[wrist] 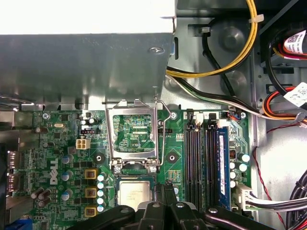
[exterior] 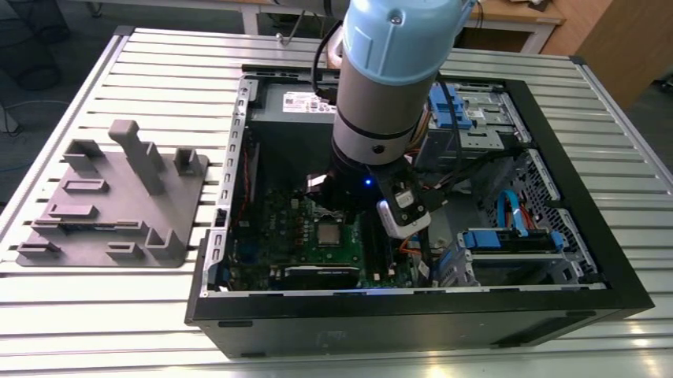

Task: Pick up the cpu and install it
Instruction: 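Close the cpu cover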

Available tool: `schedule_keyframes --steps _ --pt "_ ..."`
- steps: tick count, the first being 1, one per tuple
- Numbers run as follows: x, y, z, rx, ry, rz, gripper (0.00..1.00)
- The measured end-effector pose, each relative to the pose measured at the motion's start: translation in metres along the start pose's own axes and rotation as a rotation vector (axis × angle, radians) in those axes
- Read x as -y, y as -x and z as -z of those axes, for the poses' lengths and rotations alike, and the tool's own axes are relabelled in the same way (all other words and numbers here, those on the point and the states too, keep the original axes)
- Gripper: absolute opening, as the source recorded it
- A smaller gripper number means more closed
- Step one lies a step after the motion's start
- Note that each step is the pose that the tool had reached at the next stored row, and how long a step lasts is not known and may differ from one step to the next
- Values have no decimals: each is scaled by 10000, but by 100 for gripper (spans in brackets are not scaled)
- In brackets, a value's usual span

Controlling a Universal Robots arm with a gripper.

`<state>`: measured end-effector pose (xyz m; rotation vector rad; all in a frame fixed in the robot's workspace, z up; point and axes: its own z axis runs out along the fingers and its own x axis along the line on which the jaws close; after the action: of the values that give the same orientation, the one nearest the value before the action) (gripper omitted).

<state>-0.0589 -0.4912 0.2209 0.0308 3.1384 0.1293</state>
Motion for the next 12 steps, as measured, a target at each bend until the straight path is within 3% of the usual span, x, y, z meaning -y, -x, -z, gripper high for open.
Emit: schedule_keyframes --steps 6,12 --pt "-61 2 -15 0 -1 -1 11" --pt "-185 20 -49 0 -1 -2 11"
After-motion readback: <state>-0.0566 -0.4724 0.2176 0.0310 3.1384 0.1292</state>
